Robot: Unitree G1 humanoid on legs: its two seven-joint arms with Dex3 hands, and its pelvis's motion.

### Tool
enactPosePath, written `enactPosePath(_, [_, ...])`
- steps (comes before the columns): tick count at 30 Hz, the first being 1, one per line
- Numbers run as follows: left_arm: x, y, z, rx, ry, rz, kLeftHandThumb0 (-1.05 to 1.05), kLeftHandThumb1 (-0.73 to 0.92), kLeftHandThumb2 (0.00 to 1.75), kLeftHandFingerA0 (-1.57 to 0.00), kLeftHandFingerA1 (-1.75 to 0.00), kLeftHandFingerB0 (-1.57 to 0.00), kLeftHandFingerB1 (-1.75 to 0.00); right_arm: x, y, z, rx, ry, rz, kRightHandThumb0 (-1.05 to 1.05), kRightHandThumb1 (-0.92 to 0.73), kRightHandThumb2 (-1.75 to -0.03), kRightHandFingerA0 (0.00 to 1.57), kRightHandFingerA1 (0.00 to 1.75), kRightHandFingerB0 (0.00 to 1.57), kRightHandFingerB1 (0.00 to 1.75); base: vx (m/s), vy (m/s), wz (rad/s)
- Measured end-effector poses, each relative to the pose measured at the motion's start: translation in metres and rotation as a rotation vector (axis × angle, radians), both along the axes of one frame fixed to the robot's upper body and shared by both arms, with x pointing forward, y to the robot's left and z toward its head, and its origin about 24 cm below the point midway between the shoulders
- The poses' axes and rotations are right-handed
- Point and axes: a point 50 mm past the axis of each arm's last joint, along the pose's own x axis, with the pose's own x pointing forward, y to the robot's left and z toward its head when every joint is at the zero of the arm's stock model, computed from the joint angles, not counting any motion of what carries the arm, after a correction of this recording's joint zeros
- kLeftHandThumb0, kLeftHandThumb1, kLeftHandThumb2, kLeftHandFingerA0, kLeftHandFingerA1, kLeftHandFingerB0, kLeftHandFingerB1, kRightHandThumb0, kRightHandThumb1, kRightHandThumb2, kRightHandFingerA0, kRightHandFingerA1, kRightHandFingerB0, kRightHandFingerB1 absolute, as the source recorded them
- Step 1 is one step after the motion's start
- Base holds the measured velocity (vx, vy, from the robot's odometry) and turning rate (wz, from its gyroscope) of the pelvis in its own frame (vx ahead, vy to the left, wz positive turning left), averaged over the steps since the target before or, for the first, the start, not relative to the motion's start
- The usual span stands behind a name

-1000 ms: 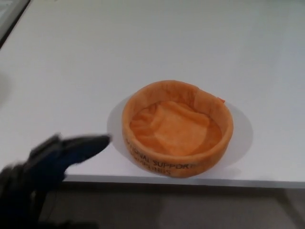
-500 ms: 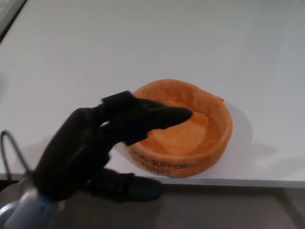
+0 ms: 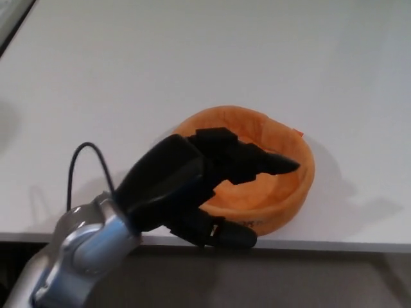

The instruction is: A soft plate is kept in the center of the table close to the robot and the robot uses its left hand to pick up the plate, turns it upside down and places it back on the table

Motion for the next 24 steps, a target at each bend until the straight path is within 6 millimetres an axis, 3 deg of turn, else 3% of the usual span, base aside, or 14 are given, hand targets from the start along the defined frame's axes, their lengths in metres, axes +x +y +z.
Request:
enactPosePath(11, [0.025, -0.009, -0.038, 0.248, 0.052, 0.058, -0.88, 0.76, 0.63, -0.58, -0.51, -0.49, -0.34, -0.001, 0.0, 0.0, 0.0, 0.002, 0.003, -0.68, -0.81, -0.66, 0.52, 0.37, 0.46, 0.35, 0.0, 0.0, 0.0])
enactPosePath(21, [0.04, -0.003, -0.08, 0.52, 0.086, 0.118, -0.87, 0.78, 0.64, -0.55, -0.49, -0.48, -0.34, 0.002, 0.001, 0.001, 0.002, -0.007, 0.016, -0.69, -0.81, -0.66, 0.53, 0.36, 0.47, 0.35, 0.0, 0.0, 0.0])
enactPosePath(22, [0.04, -0.003, -0.088, 0.565, 0.09, 0.116, -0.93, 0.69, 1.08, -0.55, -0.61, -0.41, -0.47, 0.003, 0.001, 0.001, 0.002, -0.008, 0.018, -0.67, -0.82, -0.66, 0.53, 0.37, 0.47, 0.35, 0.0, 0.0, 0.0])
enactPosePath(23, [0.04, -0.002, -0.09, 0.579, 0.091, 0.116, -0.93, 0.69, 1.08, -0.55, -0.61, -0.41, -0.47, 0.003, 0.001, 0.001, 0.003, -0.008, 0.018, -0.67, -0.82, -0.66, 0.53, 0.37, 0.47, 0.35, 0.0, 0.0, 0.0])
enactPosePath(24, [0.039, -0.002, -0.094, 0.614, 0.084, 0.11, -0.88, 0.79, 0.65, -0.64, -0.56, -0.5, -0.35, 0.003, 0.001, 0.001, 0.003, -0.008, 0.02, -0.69, -0.81, -0.65, 0.54, 0.38, 0.47, 0.36, 0.0, 0.0, 0.0])
